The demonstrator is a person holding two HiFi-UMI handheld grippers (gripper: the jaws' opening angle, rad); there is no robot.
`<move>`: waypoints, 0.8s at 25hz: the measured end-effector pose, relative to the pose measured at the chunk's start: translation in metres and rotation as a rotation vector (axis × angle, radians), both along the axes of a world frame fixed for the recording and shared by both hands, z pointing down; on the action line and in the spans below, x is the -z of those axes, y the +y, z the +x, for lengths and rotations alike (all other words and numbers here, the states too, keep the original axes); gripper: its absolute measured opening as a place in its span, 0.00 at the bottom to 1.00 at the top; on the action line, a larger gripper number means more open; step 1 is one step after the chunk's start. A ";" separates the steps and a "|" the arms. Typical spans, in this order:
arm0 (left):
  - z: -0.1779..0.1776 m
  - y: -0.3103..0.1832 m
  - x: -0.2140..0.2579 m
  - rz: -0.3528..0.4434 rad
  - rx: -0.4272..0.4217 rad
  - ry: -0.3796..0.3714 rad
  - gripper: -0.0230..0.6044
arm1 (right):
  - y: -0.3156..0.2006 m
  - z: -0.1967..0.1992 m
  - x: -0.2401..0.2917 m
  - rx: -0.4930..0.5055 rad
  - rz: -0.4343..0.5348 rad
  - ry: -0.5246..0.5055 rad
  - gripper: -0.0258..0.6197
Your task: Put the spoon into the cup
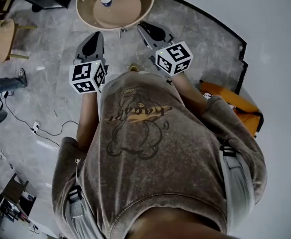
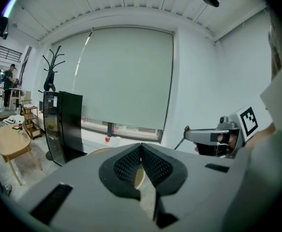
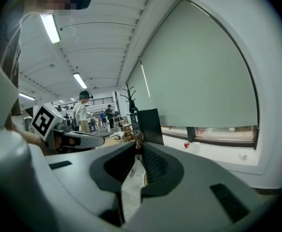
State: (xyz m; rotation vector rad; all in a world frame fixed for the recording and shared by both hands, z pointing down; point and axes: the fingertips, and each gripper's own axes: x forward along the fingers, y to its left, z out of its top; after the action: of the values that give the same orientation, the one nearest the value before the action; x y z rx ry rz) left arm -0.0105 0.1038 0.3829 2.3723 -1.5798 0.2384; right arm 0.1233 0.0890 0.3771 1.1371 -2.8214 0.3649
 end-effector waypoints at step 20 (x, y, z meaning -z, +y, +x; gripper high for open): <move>-0.022 -0.076 -0.005 -0.009 0.019 0.002 0.06 | -0.081 -0.025 -0.016 0.013 -0.034 -0.006 0.13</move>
State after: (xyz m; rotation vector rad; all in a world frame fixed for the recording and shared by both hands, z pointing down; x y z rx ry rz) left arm -0.0328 0.0273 0.3880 2.3492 -1.5965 0.2382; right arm 0.0983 0.0084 0.3931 1.1123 -2.8154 0.4150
